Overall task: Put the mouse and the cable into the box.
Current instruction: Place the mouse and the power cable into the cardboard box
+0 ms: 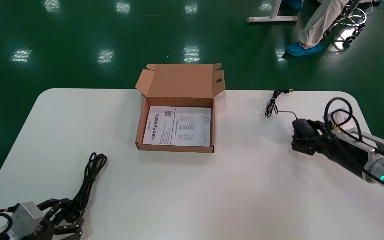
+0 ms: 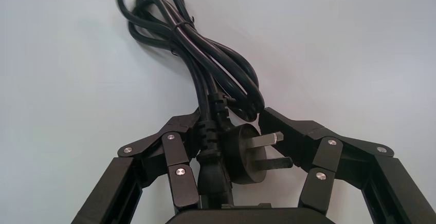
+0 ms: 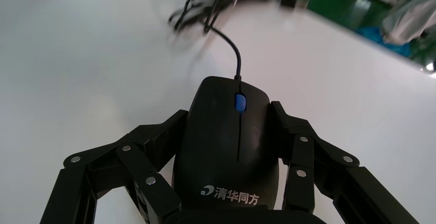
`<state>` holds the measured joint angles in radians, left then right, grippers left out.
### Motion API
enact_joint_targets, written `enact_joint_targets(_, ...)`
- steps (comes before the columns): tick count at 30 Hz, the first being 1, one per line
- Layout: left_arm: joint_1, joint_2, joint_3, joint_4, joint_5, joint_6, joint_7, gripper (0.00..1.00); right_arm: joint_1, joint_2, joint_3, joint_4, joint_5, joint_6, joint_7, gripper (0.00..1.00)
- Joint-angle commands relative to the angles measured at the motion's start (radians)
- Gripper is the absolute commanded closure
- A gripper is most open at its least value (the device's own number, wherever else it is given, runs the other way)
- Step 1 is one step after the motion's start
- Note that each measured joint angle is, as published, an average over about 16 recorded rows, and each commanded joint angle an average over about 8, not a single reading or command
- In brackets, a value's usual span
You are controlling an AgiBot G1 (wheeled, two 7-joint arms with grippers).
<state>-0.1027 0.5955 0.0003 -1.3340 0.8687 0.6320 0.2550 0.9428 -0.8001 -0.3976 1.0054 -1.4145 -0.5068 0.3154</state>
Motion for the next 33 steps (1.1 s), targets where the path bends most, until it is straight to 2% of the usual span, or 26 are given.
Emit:
enact_joint_targets(1, 0.000, 0.006, -0.011, -0.001, -0.008, 0.003, 0.012, 1.00, 0.007, -0.001, 0.002, 0.013, -0.001, 0.008, 0.010, 1.00)
enact_joint_targets(9, -0.003, 0.016, -0.076, -0.008, -0.040, 0.009, 0.069, 1.00, 0.083, -0.035, 0.015, 0.043, -0.013, 0.059, 0.026, 1.00)
enact_joint_targets(19, -0.035, 0.049, -0.100, -0.012, -0.044, 0.009, 0.126, 1.00, 0.215, -0.143, 0.063, 0.054, 0.005, 0.157, -0.040, 1.00)
enact_joint_targets(26, -0.057, 0.060, -0.105, -0.012, -0.039, 0.004, 0.149, 1.00, 0.273, -0.177, 0.068, 0.129, 0.044, 0.113, -0.038, 1.00)
enact_joint_targets(33, -0.070, 0.072, -0.115, -0.008, -0.044, -0.003, 0.162, 1.00, 0.296, -0.149, 0.031, 0.274, 0.052, 0.041, 0.074, 1.00)
